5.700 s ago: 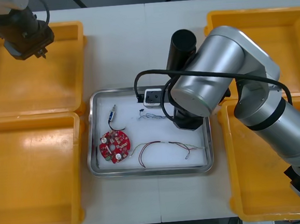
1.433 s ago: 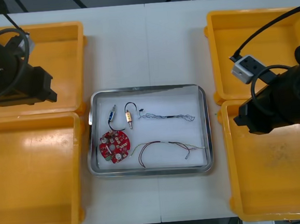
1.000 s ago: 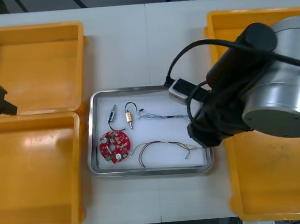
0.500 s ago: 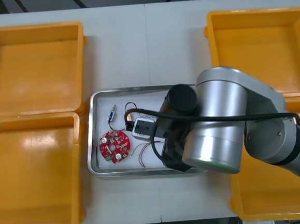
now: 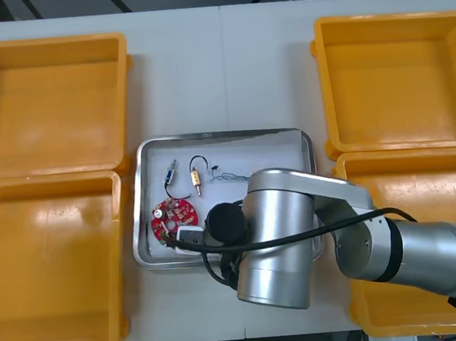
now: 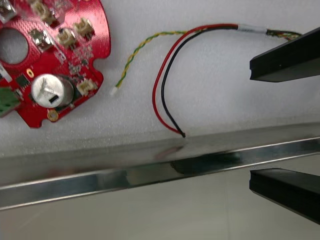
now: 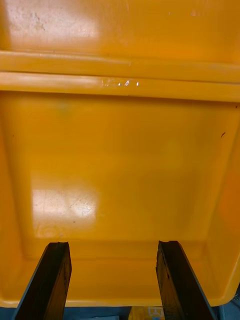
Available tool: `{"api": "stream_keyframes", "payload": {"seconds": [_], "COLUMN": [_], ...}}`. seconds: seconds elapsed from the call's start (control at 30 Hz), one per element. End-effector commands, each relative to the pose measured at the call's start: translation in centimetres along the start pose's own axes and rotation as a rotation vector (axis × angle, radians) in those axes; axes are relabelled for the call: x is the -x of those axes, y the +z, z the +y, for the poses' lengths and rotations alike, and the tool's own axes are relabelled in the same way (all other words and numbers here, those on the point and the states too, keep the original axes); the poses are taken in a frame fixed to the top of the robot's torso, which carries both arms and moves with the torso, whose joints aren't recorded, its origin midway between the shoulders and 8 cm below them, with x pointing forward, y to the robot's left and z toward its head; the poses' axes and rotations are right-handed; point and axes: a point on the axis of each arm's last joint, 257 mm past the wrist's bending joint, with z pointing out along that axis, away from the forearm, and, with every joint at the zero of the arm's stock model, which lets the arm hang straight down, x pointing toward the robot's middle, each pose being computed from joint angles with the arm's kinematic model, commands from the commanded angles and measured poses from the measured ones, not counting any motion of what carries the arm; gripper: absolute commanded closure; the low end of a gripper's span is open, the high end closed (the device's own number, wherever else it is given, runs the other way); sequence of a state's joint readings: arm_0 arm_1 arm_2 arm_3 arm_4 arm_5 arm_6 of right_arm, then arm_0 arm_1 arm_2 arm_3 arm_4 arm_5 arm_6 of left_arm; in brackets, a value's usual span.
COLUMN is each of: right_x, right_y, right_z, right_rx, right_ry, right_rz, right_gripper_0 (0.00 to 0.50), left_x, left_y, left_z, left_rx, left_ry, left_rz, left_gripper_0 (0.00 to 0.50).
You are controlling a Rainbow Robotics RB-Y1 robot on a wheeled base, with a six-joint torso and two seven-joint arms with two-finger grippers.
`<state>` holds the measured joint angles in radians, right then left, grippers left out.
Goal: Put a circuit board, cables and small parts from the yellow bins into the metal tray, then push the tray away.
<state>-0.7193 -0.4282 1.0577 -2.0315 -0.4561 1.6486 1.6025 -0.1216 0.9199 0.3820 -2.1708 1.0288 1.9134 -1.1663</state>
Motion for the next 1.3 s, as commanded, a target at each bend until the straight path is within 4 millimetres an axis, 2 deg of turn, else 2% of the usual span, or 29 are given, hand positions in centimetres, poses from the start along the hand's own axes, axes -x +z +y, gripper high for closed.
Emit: {"api": "stream_keyframes", "payload": {"seconds": [0.03, 0.4, 0.93, 0.97, 1.03, 1.07, 1.13, 1.3], "right_x": [1.9, 2.3, 2.7, 2.7, 2.6, 2.6, 2.6, 2.8], "right_y": [0.2, 1.8, 2.6, 2.6, 2.6, 2.6, 2.6, 2.5], "right_z": [1.1, 2.6, 2.6, 2.6, 2.6, 2.6, 2.7, 2.2], "right_rx": [0.001, 0.027, -0.021, -0.021, -0.021, -0.021, -0.021, -0.034], "right_ry": [-0.083, -0.091, -0.124, -0.123, -0.119, -0.119, -0.121, -0.123], "right_rz": [-0.020, 0.015, 0.015, 0.015, 0.017, 0.017, 0.018, 0.017], "right_gripper_0": [0.000, 0.000, 0.000, 0.034, 0.368, 0.416, 0.488, 0.500], "left_x": [-0.6, -0.4, -0.4, -0.4, -0.4, -0.4, -0.4, -0.4], "left_y": [-0.5, 0.0, 0.0, 0.0, 0.0, 0.0, 0.0, 0.0], "left_z": [1.0, 0.2, 0.2, 0.2, 0.2, 0.2, 0.2, 0.2], "left_rx": [0.033, 0.015, 0.015, 0.015, 0.015, 0.015, 0.015, 0.015], "left_ry": [0.113, 0.109, 0.109, 0.109, 0.109, 0.109, 0.109, 0.109], "left_rz": [-0.007, -0.026, -0.026, -0.026, -0.026, -0.026, -0.026, -0.026], "left_gripper_0": [0.000, 0.000, 0.000, 0.000, 0.000, 0.000, 0.000, 0.000]}}
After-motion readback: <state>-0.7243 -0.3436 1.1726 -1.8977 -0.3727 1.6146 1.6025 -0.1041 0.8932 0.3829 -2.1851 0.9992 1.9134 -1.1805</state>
